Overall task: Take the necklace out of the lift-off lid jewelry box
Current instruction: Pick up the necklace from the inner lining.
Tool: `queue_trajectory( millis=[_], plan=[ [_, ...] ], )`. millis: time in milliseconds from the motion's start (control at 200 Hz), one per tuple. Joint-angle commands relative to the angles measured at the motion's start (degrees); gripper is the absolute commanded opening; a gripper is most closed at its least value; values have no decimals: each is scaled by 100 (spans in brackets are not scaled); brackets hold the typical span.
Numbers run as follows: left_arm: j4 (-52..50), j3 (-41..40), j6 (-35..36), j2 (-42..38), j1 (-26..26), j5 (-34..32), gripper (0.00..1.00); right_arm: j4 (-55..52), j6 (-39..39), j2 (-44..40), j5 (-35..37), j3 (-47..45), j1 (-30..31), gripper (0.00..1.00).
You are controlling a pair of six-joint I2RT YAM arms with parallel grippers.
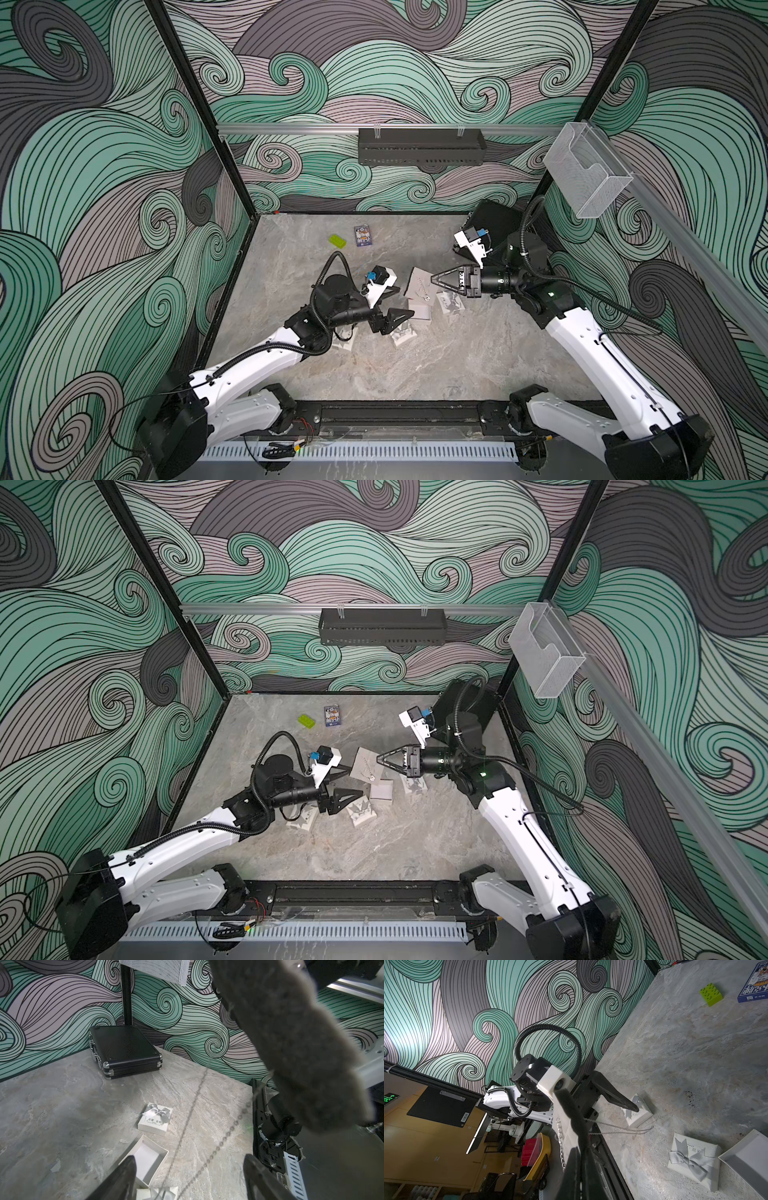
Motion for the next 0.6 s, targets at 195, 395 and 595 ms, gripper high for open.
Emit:
queue_trajectory(
  millis=[195,395,595],
  plan=[
    [862,408,-336,389,22,406,52,364,274,-169,-384,-117,69,0],
    [1110,463,-521,513,18,487,34,363,283,-216,-422,-202,107,0],
    [1215,456,-577,528,22,598,32,427,291,-200,-413,-281,106,0]
  ],
)
